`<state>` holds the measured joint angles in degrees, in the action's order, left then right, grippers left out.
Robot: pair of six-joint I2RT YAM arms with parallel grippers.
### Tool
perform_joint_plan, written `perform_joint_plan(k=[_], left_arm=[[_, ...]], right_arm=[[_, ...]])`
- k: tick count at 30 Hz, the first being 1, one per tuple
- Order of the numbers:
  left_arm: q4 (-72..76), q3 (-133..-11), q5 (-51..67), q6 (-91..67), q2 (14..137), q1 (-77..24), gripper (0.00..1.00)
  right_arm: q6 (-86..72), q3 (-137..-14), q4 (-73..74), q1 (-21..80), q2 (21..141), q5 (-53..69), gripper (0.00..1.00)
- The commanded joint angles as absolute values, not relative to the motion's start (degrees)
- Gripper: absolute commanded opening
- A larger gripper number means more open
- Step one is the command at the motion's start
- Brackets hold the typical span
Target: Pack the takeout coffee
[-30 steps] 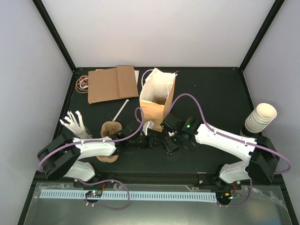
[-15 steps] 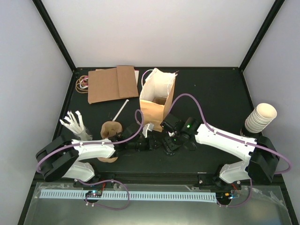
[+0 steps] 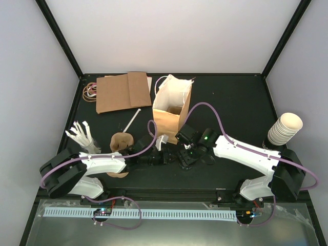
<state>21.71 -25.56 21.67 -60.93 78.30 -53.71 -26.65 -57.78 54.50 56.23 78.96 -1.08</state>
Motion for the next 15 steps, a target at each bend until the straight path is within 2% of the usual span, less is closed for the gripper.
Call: perform_joint_plan(k=[1, 15], left_arm=[[11.08, -25.04, 21.73, -59.42, 79.60, -55.82, 0.28], [4.67, -33.11, 22.46, -54.38, 78.52, -51.95, 0.28]], right_arm=[[-26.59, -53.08, 55.19, 56.90, 83.96, 5.10, 0.71], [-25.25, -53.20, 54.77, 57.15, 83.39, 6.20, 0.71]])
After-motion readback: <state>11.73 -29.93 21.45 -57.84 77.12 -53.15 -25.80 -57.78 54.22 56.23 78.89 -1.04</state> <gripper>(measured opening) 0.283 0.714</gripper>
